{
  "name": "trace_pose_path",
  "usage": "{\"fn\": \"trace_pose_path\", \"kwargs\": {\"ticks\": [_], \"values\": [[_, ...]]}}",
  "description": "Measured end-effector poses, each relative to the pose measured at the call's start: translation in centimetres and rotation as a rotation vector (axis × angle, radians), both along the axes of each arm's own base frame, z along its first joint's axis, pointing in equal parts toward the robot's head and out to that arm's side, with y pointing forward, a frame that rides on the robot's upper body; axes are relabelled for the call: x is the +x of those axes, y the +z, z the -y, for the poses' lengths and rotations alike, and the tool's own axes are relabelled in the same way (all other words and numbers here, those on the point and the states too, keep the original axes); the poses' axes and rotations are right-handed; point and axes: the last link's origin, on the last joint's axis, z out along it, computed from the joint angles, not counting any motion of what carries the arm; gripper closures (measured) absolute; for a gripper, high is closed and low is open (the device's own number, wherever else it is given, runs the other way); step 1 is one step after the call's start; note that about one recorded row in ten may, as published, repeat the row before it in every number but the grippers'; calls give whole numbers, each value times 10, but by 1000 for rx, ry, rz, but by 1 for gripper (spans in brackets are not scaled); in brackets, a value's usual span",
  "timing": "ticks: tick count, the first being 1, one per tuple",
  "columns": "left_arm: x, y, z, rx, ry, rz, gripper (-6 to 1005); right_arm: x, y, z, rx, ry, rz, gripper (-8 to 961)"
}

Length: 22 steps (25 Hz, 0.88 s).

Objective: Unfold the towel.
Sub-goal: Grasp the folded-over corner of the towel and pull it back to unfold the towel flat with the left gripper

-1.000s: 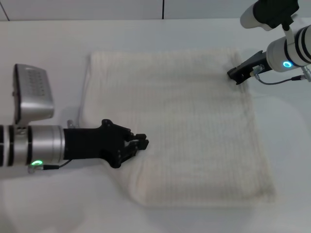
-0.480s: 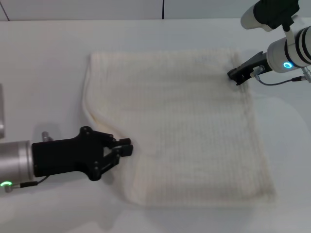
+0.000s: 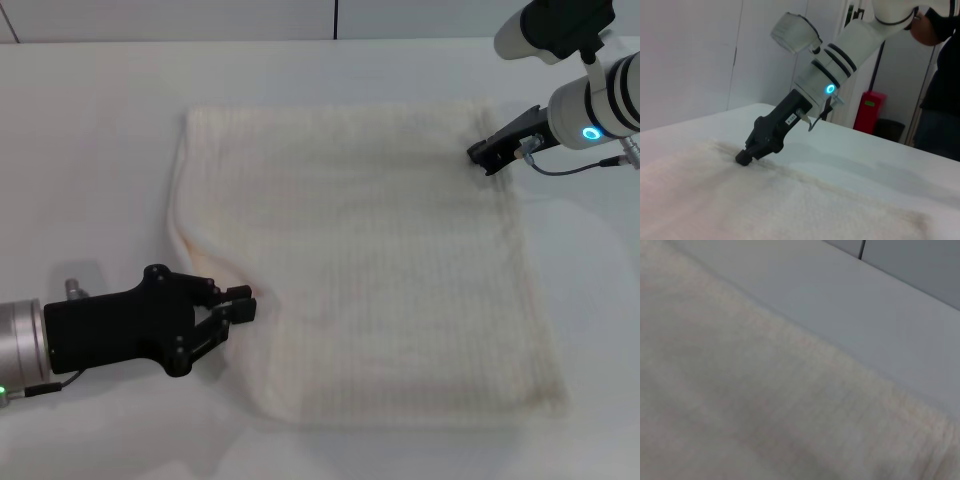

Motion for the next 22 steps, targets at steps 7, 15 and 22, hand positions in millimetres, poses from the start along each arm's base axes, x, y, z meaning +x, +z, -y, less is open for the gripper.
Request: {"fn": "trace_pose_path", "kwargs": {"ticks": [7, 15, 22], "values": [[-10, 2, 9, -4, 16, -16, 910, 0, 1, -1, 1, 3, 2, 956], [-19, 8, 15, 76, 7, -9, 909, -1, 1, -1, 2, 6, 5, 955], [-23, 5, 23, 88, 8, 12, 909, -1, 1, -1, 2, 6, 5, 955]]}}
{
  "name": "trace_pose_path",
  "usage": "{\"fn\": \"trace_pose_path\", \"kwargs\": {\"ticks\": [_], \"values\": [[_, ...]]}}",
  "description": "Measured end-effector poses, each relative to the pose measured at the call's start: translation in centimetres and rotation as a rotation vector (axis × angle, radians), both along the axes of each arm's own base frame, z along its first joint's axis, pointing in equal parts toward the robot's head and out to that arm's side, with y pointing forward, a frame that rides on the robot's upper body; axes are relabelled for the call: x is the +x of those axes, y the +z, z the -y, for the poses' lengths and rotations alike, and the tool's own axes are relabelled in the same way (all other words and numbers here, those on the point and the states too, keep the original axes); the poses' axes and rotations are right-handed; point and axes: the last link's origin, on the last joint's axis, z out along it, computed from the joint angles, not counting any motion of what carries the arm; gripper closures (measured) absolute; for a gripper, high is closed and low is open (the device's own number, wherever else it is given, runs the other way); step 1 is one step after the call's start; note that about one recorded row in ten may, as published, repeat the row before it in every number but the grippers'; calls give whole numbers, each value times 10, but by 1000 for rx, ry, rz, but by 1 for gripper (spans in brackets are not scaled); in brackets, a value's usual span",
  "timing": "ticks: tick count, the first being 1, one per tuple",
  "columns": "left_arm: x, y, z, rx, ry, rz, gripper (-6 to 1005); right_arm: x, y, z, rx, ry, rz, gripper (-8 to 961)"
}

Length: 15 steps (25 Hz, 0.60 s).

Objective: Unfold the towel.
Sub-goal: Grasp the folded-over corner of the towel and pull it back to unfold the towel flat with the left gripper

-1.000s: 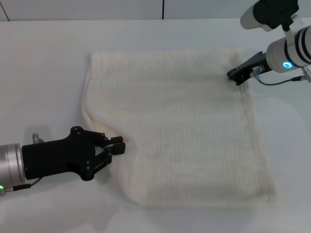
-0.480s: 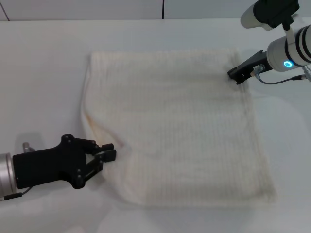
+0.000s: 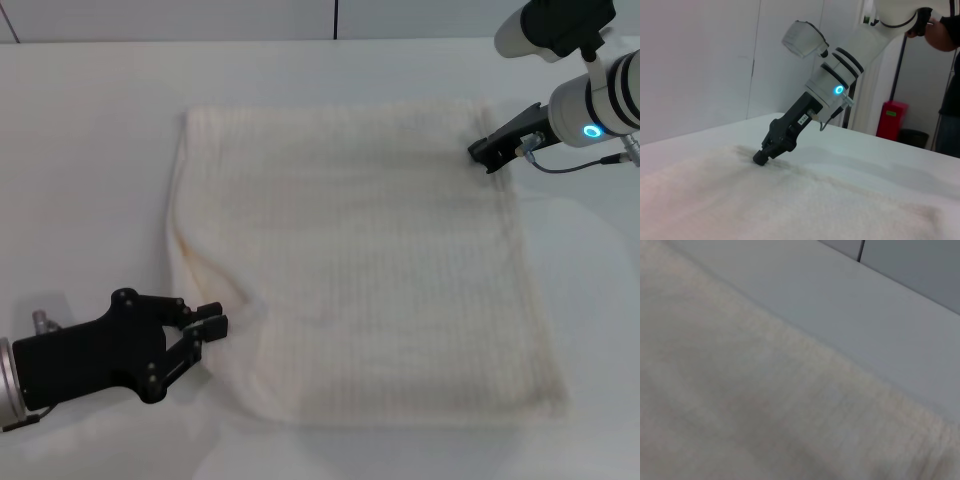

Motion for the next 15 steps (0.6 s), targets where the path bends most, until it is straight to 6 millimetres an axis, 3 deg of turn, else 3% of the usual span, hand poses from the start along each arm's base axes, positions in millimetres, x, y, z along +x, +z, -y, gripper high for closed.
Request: {"fn": "trace_pose_path", "kwargs": {"ticks": [15], "values": [[-12, 1, 12, 37, 28, 8, 910, 0, 0, 0, 2, 1, 1, 955]]}}
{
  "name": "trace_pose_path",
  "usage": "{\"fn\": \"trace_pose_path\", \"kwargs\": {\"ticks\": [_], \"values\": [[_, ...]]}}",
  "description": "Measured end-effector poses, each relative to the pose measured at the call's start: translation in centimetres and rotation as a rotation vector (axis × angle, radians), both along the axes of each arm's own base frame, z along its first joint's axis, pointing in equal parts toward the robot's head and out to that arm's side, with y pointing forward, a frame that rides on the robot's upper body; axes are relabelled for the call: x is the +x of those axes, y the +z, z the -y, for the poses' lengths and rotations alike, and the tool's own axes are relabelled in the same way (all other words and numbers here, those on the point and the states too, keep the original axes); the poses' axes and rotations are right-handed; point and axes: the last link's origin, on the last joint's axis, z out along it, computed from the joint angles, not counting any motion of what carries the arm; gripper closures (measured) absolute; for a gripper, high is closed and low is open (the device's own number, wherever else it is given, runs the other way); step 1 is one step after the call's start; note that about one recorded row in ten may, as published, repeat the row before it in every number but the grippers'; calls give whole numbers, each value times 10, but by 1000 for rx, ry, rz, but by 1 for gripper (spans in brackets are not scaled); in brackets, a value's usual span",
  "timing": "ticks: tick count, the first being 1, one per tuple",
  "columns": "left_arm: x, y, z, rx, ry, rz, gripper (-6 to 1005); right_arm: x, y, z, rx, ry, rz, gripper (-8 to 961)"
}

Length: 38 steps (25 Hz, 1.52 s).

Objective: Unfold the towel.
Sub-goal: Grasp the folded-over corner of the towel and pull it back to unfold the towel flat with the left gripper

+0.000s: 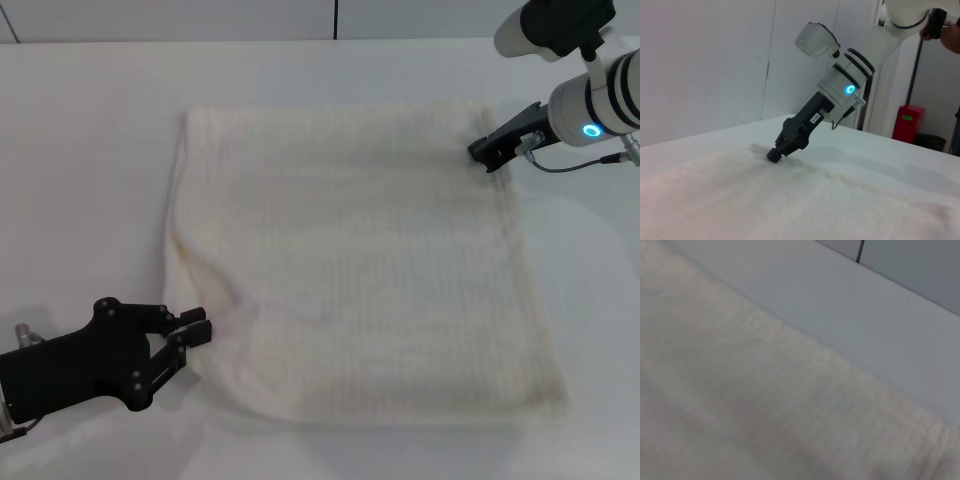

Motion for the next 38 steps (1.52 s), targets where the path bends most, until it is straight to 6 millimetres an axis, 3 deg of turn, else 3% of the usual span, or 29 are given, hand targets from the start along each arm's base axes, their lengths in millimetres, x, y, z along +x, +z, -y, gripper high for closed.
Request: {"fn": "trace_pose_path", "kwargs": {"ticks": [29, 35, 36, 38], "values": [[-12, 6, 15, 77, -3, 12, 909, -2, -1, 0, -4, -2, -4, 956], [-14, 10, 15, 99, 15, 17, 877, -2, -1, 0, -6, -2, -4, 956], [-21, 17, 17, 144, 63, 28, 872, -2, -1, 0, -6, -2, -5, 956], [-25, 21, 18, 161, 84, 32, 814, -2, -1, 0, -5, -2, -5, 956]]}}
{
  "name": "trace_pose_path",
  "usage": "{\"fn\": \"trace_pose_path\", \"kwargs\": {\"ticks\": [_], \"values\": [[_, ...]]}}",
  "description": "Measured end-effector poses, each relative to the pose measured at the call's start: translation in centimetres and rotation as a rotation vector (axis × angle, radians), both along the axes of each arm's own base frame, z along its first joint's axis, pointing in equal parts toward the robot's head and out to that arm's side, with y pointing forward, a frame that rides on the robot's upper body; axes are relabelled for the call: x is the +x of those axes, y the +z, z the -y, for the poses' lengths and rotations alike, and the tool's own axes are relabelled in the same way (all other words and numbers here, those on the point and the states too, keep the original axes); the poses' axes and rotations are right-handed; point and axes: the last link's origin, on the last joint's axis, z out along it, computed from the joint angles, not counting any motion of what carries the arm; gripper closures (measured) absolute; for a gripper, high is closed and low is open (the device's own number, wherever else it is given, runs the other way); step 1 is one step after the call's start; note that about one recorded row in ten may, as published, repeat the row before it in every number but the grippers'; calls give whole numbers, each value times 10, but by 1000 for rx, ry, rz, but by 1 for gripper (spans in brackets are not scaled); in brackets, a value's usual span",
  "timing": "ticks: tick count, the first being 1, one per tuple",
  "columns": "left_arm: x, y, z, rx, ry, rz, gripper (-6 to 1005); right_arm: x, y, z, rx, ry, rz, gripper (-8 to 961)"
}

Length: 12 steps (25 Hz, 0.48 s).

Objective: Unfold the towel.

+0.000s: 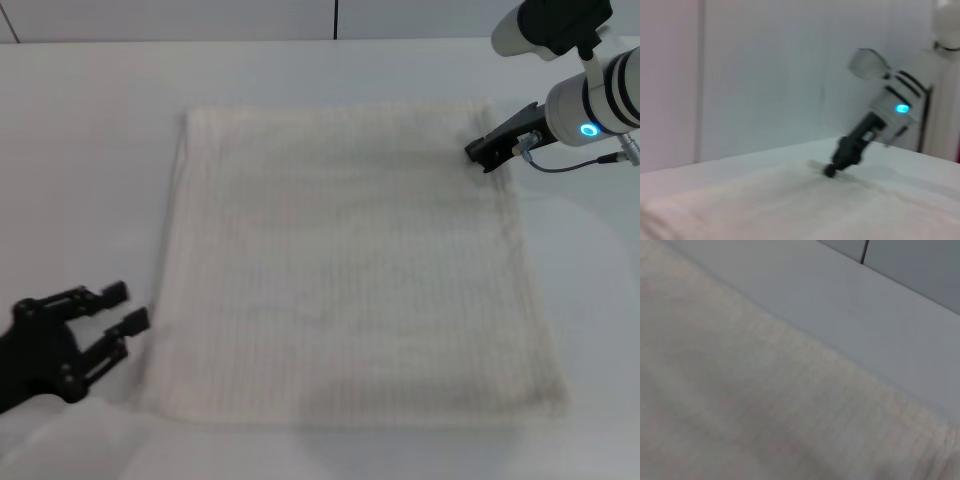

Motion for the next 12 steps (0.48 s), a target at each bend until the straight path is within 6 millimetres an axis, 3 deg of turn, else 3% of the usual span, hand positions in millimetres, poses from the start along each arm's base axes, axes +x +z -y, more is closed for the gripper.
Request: {"fn": "trace_pose_path", "kwargs": {"ticks": [12], "values": [[-13, 17, 5, 107, 81, 24, 400, -3, 3, -2, 32, 15, -19, 956]]}}
